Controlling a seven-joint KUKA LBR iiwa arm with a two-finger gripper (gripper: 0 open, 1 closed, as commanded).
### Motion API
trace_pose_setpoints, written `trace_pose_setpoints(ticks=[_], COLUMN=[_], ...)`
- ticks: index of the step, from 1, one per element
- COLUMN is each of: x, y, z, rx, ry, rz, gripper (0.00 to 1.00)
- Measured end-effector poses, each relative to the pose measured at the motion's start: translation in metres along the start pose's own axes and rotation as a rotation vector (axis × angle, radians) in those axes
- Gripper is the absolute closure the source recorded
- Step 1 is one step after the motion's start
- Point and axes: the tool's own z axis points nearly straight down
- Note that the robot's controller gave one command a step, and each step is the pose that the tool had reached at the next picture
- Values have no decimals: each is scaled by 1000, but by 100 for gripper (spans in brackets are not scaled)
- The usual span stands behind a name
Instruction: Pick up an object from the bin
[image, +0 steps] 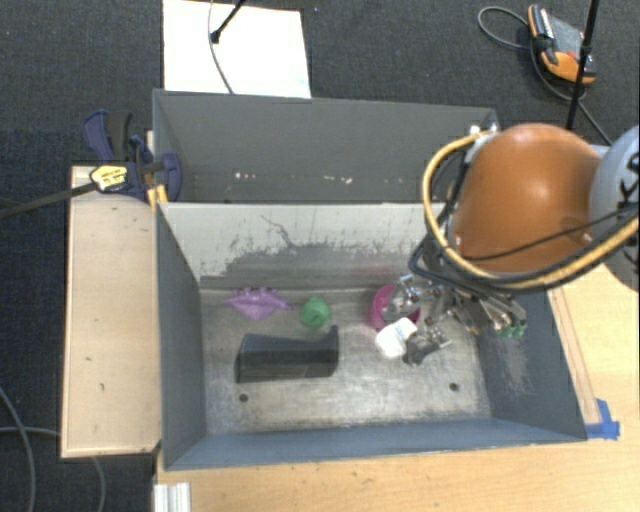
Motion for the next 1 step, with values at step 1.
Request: trace_pose_setpoints(ticks=[1], x=[2], y=[0], z=[4], rx=[-3], ry=[8], rz=[0], gripper=[100])
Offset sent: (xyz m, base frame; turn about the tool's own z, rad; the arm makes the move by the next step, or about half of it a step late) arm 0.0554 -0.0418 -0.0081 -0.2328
